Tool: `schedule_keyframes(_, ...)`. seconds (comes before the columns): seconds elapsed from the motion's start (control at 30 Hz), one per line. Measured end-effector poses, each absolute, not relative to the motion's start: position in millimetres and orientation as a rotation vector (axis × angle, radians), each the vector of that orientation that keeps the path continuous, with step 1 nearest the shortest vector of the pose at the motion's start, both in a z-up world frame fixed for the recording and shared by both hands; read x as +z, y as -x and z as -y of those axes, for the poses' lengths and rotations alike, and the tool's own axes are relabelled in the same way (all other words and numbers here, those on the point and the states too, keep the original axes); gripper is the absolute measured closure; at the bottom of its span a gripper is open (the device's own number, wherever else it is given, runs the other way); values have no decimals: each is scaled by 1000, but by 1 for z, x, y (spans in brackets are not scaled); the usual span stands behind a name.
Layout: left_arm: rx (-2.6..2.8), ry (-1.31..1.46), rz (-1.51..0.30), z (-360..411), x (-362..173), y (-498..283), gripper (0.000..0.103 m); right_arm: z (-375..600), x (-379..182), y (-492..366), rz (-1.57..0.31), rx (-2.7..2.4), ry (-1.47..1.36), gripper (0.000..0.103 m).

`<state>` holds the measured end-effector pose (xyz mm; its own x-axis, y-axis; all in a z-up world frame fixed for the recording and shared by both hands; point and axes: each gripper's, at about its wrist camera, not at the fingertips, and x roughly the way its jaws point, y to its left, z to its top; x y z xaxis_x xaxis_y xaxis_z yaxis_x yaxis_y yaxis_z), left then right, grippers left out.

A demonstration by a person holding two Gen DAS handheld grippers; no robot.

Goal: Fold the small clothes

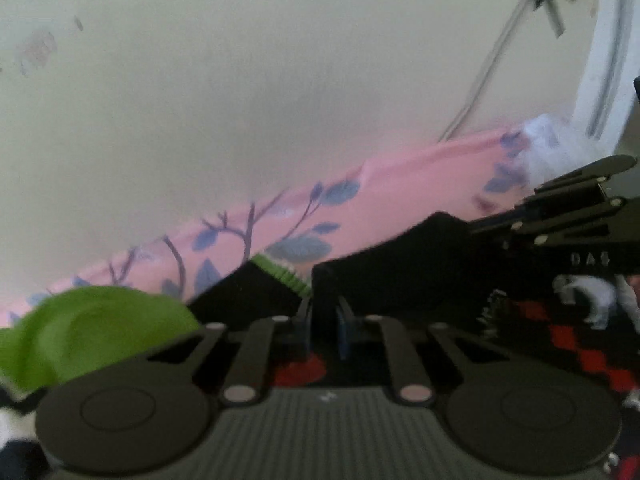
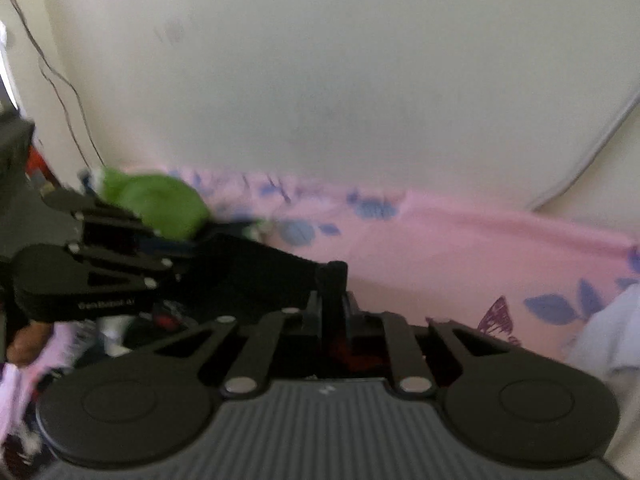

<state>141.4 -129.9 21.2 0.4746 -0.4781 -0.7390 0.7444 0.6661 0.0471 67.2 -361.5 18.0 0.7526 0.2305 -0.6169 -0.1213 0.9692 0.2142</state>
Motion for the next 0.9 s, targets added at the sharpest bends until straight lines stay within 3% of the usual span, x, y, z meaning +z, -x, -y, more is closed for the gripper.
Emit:
schedule_keyframes(0.27, -890, -340, -527, 44, 84, 1, 92, 311, 86, 103, -467, 220, 72, 98)
schedule_keyframes(0.47, -942, -330, -618, -5, 41, 84, 92, 278, 44, 211, -507, 189, 94, 103)
schedule_keyframes(0.67, -909, -265, -771, -33, -10, 96, 91, 274, -5, 238, -589, 170, -58, 102)
schedule_keyframes(0.77, -943, -214, -773, -56, 3, 102, 77, 291, 10, 258, -546, 250, -167, 98)
schedule_keyframes(0.83, -960, -155, -713, -76, 20, 106, 47, 297, 25, 276, -516, 323, -162, 84)
schedule_keyframes(0.87, -960, -130, -677, -85, 30, 105, 46, 300, 31, 284, -504, 346, -144, 71)
schedule_keyframes(0.9, -951, -108, -650, -91, 40, 105, 46, 301, 37, 292, -487, 346, -119, 67)
